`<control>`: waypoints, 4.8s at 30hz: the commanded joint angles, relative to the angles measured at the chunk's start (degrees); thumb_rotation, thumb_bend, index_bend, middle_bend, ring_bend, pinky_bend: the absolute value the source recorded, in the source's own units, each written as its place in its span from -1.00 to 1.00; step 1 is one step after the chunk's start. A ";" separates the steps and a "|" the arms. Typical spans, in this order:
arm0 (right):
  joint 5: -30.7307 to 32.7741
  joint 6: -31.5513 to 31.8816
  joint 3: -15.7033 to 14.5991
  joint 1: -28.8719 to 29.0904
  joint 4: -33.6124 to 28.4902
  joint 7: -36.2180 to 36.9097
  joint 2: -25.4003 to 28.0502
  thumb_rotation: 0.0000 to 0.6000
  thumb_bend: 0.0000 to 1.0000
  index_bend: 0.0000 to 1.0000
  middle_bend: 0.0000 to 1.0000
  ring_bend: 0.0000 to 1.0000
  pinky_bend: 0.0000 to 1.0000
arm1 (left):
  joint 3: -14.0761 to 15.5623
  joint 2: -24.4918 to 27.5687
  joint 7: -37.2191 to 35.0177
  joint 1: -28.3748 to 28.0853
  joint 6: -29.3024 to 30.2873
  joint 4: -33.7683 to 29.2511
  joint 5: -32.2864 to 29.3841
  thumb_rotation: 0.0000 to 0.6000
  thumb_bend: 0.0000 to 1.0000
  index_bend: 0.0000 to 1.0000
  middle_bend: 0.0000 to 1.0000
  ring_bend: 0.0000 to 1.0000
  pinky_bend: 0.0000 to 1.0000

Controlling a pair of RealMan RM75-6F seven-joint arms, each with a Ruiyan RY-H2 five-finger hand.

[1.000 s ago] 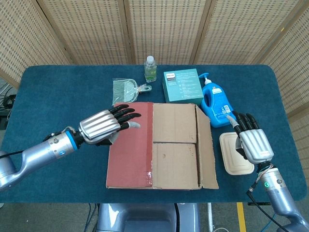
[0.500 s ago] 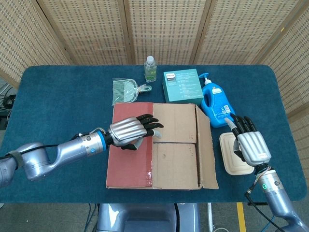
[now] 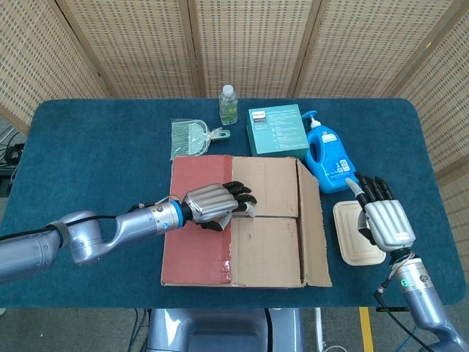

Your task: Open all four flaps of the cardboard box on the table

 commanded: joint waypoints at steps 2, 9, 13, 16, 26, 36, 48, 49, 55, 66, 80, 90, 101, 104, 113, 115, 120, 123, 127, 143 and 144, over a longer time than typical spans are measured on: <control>-0.10 0.17 -0.02 -0.22 0.00 0.07 -0.02 1.00 0.94 -0.97 -0.97 -1.00 -0.95 | 0.47 -0.16 0.24 -0.38 0.08 0.19 -0.23 0.69 1.00 -0.50 -0.62 -0.99 -1.00; 0.07 -0.16 0.52 -0.14 0.65 0.98 -0.20 1.00 0.94 -0.98 -0.97 -1.00 -0.95 | 1.61 0.68 2.24 -0.08 2.40 0.42 0.00 0.69 1.00 -0.32 -0.38 -0.80 -1.00; -0.11 -0.34 0.62 -0.07 0.86 1.25 -0.35 1.00 0.94 -0.98 -0.97 -1.00 -0.95 | 1.83 1.10 3.03 0.30 3.60 0.35 -0.35 0.69 1.00 -0.25 -0.27 -0.69 -1.00; -0.20 -0.39 0.66 -0.06 0.99 1.37 -0.47 1.00 0.94 -0.98 -0.97 -1.00 -0.95 | 1.75 1.46 3.49 0.71 4.91 0.26 -0.45 0.66 1.00 -0.18 -0.15 -0.56 -0.96; -0.24 -0.14 1.12 -0.17 1.63 2.32 -0.89 1.00 0.94 -0.98 -0.97 -1.00 -0.95 | 1.66 3.41 5.03 1.40 7.46 -0.88 -0.65 0.61 1.00 -0.10 0.04 -0.39 -0.87; -0.70 1.02 1.58 -0.83 1.84 3.44 -0.46 1.00 0.94 -0.98 -0.97 -1.00 -0.95 | 1.39 7.44 6.56 1.78 8.41 -3.73 -1.22 0.61 1.00 -0.10 0.04 -0.37 -0.84; -0.72 2.22 2.01 -1.84 0.70 2.99 1.68 1.00 0.94 -0.97 -0.97 -1.00 -0.95 | 1.55 14.98 7.22 4.90 12.12 -8.07 -1.07 0.61 1.00 -0.10 0.06 -0.35 -0.84; -0.68 2.19 2.02 -1.87 0.63 2.99 1.74 1.00 0.94 -0.97 -0.97 -1.00 -0.95 | 1.58 15.76 7.16 5.28 12.61 -8.52 -0.86 0.61 1.00 -0.10 0.06 -0.35 -0.84; -0.65 1.50 1.75 -1.85 0.69 2.90 1.57 1.00 0.94 -0.98 -0.97 -1.00 -0.95 | 1.98 20.56 6.56 8.15 16.10 -10.82 0.61 0.61 1.00 -0.10 0.07 -0.35 -0.84; -0.82 0.55 1.56 -1.58 1.58 3.36 0.60 1.00 0.94 -0.97 -0.97 -1.00 -0.95 | 4.16 30.21 5.02 15.50 23.59 -14.26 4.86 0.57 1.00 -0.10 0.07 -0.35 -0.84; -1.06 -0.15 1.68 -1.15 1.38 3.34 0.41 1.00 0.94 -0.97 -0.97 -1.00 -0.95 | 7.62 39.39 2.42 24.51 28.06 -14.75 7.42 0.42 1.00 -0.10 0.07 -0.34 -0.84; -1.58 -0.25 1.27 -1.21 1.82 3.51 -0.25 1.00 0.68 -0.98 -0.97 -1.00 -0.95 | 6.98 37.47 8.29 28.75 29.13 -15.49 2.72 0.36 -0.02 -0.20 -0.13 -0.45 -0.84; -1.47 -0.18 1.08 -1.32 2.61 3.18 -1.23 1.00 0.14 -0.98 -0.97 -1.00 -0.96 | 2.60 26.68 27.75 29.18 28.39 -19.06 -11.58 0.34 -0.53 -0.84 -0.91 -1.00 -1.00; -1.51 -0.28 1.12 -1.24 2.75 3.34 -1.40 1.00 0.14 -0.97 -0.97 -1.00 -0.96 | 1.75 24.32 30.74 28.31 27.57 -19.01 -14.40 0.35 -0.54 -0.94 -0.99 -1.00 -1.00; -1.66 -0.76 1.24 -0.88 3.29 3.91 -1.96 1.00 0.14 -0.98 -0.97 -1.00 -0.96 | 0.07 14.36 40.25 24.92 25.61 -18.17 -22.19 0.28 -0.52 -1.00 -1.00 -1.00 -1.00; -1.65 -0.74 1.36 -0.79 3.40 3.88 -2.08 1.00 0.14 -0.97 -0.97 -1.00 -0.96 | -0.08 12.98 41.92 24.39 25.52 -18.02 -23.52 0.28 -0.52 -1.00 -1.00 -1.00 -1.00; -1.61 -0.60 1.56 -0.73 3.49 4.00 -2.21 1.00 0.14 -0.98 -0.97 -1.00 -0.96 | -0.34 8.84 46.24 23.17 26.17 -17.48 -26.60 0.28 -0.52 -1.00 -1.00 -1.00 -1.00; -1.55 -0.56 1.54 -0.82 3.47 4.13 -2.13 1.00 0.14 -0.98 -0.97 -1.00 -0.96 | -0.39 7.31 47.89 22.87 26.77 -17.33 -27.94 0.28 -0.53 -1.00 -1.00 -1.00 -1.00; -1.70 -0.33 1.29 -1.12 3.43 4.12 -1.96 1.00 0.14 -0.97 -0.97 -1.00 -0.96 | -0.30 4.72 51.02 22.51 28.35 -16.75 -29.29 0.28 -0.53 -1.00 -1.00 -1.00 -1.00; -1.56 -0.24 1.37 -1.36 3.82 4.76 -1.79 1.00 0.14 -0.98 -0.97 -1.00 -0.96 | 0.33 -1.81 57.19 20.49 29.03 -14.55 -34.77 0.28 -0.59 -1.00 -1.00 -1.00 -1.00; -1.53 -0.16 1.38 -1.44 3.87 4.87 -1.74 1.00 0.14 -0.98 -0.97 -1.00 -0.96 | 0.44 -2.41 57.63 20.27 29.00 -14.28 -35.08 0.28 -0.59 -1.00 -1.00 -1.00 -1.00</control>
